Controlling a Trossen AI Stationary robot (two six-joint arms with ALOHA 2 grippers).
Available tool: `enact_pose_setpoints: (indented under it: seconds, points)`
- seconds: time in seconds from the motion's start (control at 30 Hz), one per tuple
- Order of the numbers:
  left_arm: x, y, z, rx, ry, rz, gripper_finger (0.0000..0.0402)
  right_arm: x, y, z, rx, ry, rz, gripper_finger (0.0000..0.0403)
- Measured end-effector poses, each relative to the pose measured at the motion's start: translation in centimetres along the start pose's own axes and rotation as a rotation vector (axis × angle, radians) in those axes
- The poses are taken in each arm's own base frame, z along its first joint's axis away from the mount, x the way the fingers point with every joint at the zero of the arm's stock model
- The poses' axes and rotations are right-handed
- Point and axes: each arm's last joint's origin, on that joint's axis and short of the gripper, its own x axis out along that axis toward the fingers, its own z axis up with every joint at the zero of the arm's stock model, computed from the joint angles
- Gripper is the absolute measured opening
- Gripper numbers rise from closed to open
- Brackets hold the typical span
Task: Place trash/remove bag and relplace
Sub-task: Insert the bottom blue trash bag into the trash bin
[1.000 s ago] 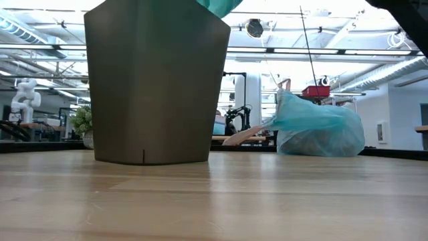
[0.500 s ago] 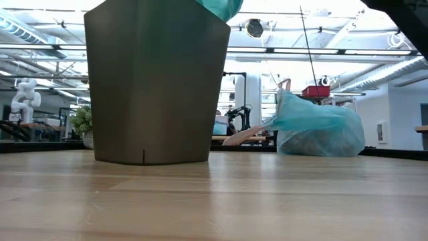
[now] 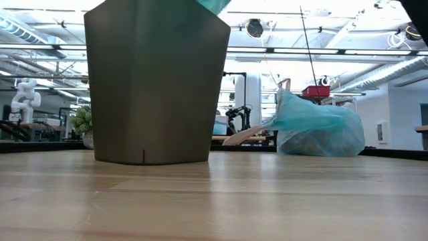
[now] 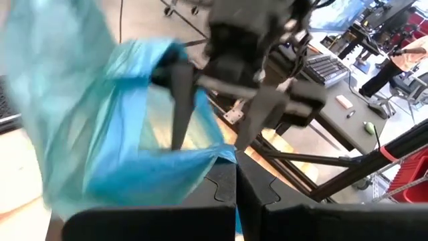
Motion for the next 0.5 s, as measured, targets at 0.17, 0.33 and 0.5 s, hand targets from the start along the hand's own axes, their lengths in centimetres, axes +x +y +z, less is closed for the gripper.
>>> enact_pose_setpoints:
  seconds: [0.17,0.33,0.5]
  points:
    - [0.0,0.0,0.0,0.0,0.001,0.0,0.0,-3.9,0.5,0.2,-0.095,0.068,-0.3,0.0222]
    - [0.0,0.0,0.0,0.0,0.0,0.0,0.0,-4.6,-0.6,-0.4,-0.065,0.139,-0.34,0.0222]
    - [0.0,0.0,0.0,-0.017,0.0,0.0,0.0,-4.3,-0.4,0.0,-0.052,0.095,-0.241,0.0222]
